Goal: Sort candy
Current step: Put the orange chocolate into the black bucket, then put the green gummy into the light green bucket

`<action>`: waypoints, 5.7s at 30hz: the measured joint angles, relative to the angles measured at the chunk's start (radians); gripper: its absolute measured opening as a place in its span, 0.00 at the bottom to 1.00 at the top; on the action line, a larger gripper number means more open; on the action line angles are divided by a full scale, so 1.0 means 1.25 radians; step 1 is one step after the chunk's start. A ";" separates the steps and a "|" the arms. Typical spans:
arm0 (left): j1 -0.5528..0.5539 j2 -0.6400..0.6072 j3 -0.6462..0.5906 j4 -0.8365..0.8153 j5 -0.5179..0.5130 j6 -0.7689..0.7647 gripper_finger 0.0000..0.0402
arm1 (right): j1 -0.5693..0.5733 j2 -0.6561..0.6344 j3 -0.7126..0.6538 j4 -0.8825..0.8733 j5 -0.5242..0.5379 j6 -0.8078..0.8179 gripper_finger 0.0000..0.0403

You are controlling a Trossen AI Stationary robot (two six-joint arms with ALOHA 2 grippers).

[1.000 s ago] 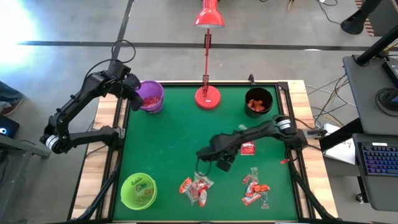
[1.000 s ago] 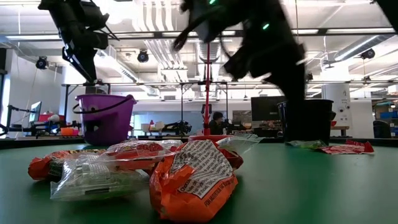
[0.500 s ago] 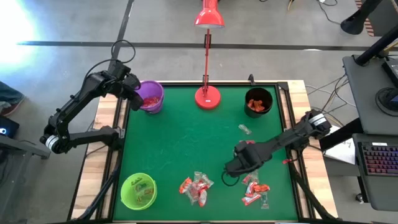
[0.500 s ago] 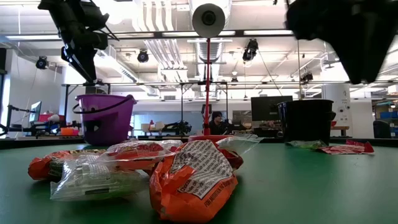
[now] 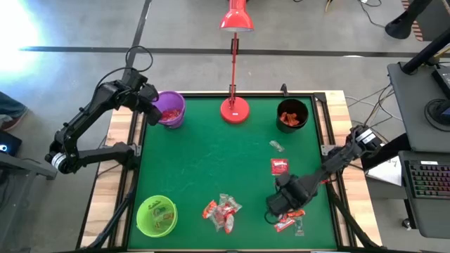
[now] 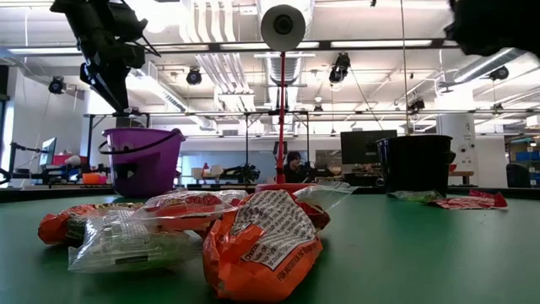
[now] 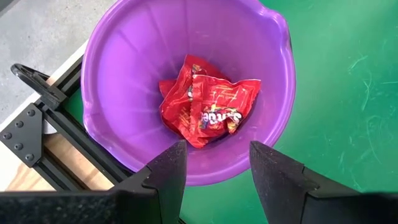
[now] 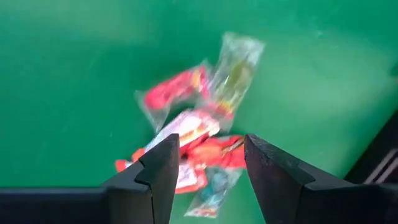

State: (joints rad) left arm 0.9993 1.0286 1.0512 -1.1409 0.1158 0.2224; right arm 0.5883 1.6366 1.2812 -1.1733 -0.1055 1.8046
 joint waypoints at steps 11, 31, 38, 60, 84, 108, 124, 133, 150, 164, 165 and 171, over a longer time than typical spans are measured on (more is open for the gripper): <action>-0.001 0.000 0.000 0.000 0.005 -0.003 0.39 | 0.103 0.023 -0.035 0.070 0.000 -0.135 0.44; -0.001 0.000 0.000 0.000 0.006 -0.005 0.39 | 0.149 0.022 -0.216 0.238 -0.014 -0.202 0.44; -0.001 0.000 0.000 0.001 0.007 -0.007 0.39 | 0.147 0.019 -0.260 0.260 -0.022 -0.229 0.35; -0.001 0.000 0.000 -0.002 0.069 -0.002 0.39 | 0.133 -0.032 -0.086 0.194 0.189 0.088 0.05; -0.001 0.000 0.000 0.037 0.069 0.007 0.39 | -0.452 -0.128 -0.049 0.078 0.381 -0.477 0.06; -0.001 0.000 0.000 0.038 0.069 0.001 0.39 | -0.843 -0.275 -0.048 0.065 0.435 -0.891 0.10; -0.001 0.000 0.000 0.038 0.069 0.003 0.39 | -0.845 -0.277 -0.048 0.011 0.306 -0.878 0.34; -0.001 0.000 0.000 0.041 0.069 0.004 0.39 | -0.749 -0.283 -0.048 0.002 -0.004 -0.887 0.34; -0.001 0.001 0.000 0.046 0.069 0.004 0.39 | -0.412 -0.277 -0.170 -0.032 -0.065 -0.667 0.34; -0.001 0.001 0.000 0.028 0.077 0.004 0.39 | -0.234 -0.277 -0.179 0.186 -0.052 -0.469 0.34; -0.001 0.001 0.000 0.020 0.097 0.009 0.39 | -0.227 -0.277 -0.179 0.226 -0.038 -0.476 0.34; -0.007 0.003 0.000 0.013 0.209 0.025 0.40 | -0.220 -0.243 -0.179 0.487 0.038 -0.566 0.34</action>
State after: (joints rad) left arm 0.9911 1.0326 1.0512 -1.1251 0.3771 0.2535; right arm 0.3137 1.3334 1.0580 -0.5647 -0.0577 1.0969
